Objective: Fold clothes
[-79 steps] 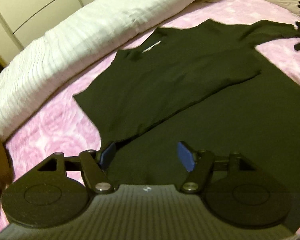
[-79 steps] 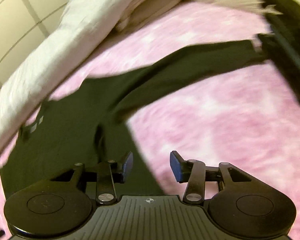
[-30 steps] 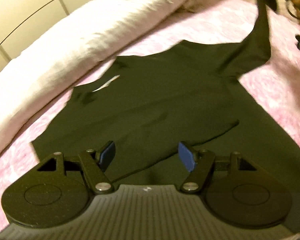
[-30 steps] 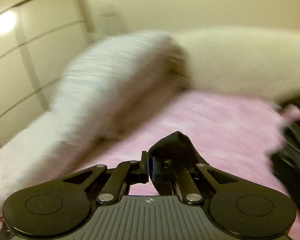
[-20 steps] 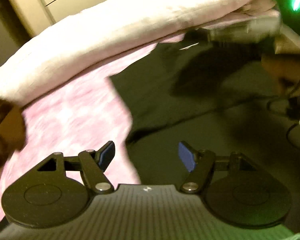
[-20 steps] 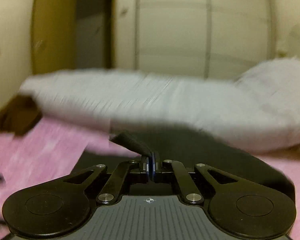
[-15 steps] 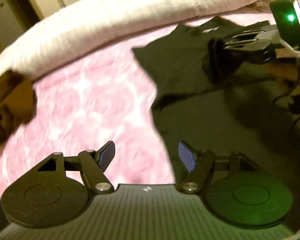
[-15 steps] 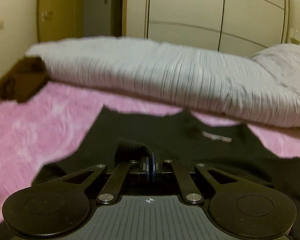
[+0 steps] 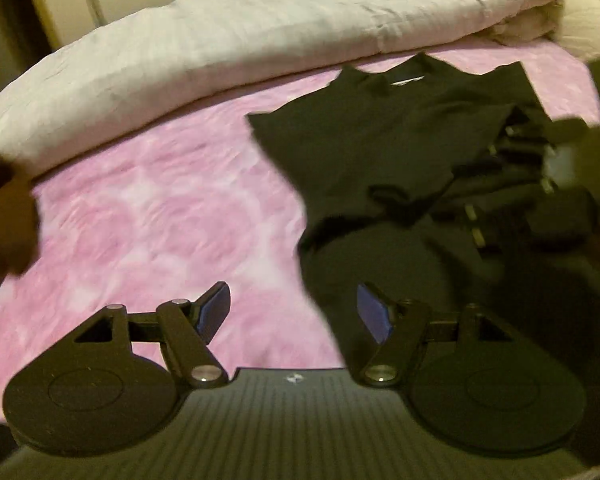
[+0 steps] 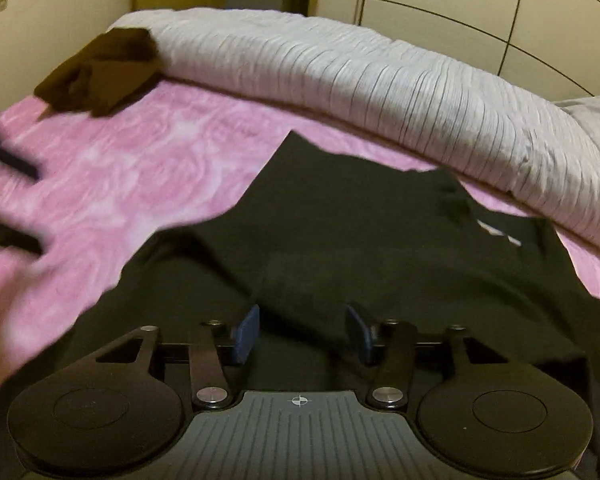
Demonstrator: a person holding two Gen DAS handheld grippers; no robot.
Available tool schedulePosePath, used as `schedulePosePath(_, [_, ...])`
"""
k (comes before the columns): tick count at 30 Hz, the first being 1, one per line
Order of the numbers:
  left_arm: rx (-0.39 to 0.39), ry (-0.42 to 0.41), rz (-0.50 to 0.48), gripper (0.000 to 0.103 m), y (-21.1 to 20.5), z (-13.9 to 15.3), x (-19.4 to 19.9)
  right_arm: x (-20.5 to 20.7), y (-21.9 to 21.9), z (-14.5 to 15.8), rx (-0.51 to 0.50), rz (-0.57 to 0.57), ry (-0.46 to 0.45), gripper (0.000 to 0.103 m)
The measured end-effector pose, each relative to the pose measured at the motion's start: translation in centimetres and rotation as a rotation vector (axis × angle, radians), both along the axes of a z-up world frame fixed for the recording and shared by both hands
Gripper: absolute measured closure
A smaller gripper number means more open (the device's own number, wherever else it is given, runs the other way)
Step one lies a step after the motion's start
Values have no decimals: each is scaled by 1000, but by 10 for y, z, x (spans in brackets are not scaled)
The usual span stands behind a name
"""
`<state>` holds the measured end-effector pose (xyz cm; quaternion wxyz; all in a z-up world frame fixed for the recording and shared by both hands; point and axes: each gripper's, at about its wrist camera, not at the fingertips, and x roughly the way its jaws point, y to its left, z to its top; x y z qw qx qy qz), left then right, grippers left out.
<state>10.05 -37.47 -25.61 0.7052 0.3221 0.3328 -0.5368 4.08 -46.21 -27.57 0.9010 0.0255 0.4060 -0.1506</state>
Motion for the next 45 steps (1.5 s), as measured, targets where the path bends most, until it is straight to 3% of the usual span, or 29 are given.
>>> schedulePosePath(6, [10, 92, -102, 36, -67, -20, -19, -45, -7, 5, -31, -16, 36, 48])
schedulePosePath(10, [32, 277, -56, 36, -103, -41, -20, -57, -30, 3, -126, -13, 89, 48])
schedulePosePath(15, [28, 536, 133, 38, -119, -62, -10, -78, -69, 1, -221, -101, 137, 48])
schedulePosePath(18, [-12, 678, 279, 45, -120, -71, 1, -96, -94, 3, -212, -185, 148, 48])
schedulePosePath(20, [-41, 736, 381, 61, -120, -76, 10, -108, -107, 4, -192, -228, 151, 48])
schedulePosePath(21, [-58, 759, 431, 79, -119, -79, 13, -114, -110, 4, -192, -243, 155, 48])
schedulePosePath(22, [-70, 751, 468, 95, -120, -78, 15, -119, -113, 5, -193, -255, 160, 48])
schedulePosePath(24, [-74, 610, 431, 98, -130, -66, 7, -129, -117, 7, -202, -278, 158, 48])
schedulePosePath(25, [-101, 481, 342, 99, -136, -51, -7, -133, -117, 9, -211, -289, 154, 48])
schedulePosePath(28, [-259, 64, -74, 98, -136, -14, -70, -147, -120, 12, -235, -323, 142, 48])
schedulePosePath(29, [-242, 17, -122, 98, -136, -16, -77, -150, -122, 12, -233, -334, 141, 48])
schedulePosePath(32, [-68, 59, -42, 99, -142, -45, -65, -157, -126, 6, -206, -351, 165, 48])
schedulePosePath(34, [-43, 62, -10, 98, -139, -53, -58, -159, -129, 1, -194, -357, 180, 48])
schedulePosePath(37, [-99, 0, -78, 99, -134, -44, -67, -161, -133, -6, -190, -362, 197, 48])
schedulePosePath(40, [-275, -80, -179, 98, -125, -11, -84, -161, -140, -15, -195, -359, 212, 43])
schedulePosePath(42, [-387, -115, -178, 98, -121, 12, -89, -160, -144, -19, -219, -353, 207, 34])
schedulePosePath(45, [-327, -29, -106, 98, -130, 5, -71, -155, -154, -23, -257, -350, 186, 31])
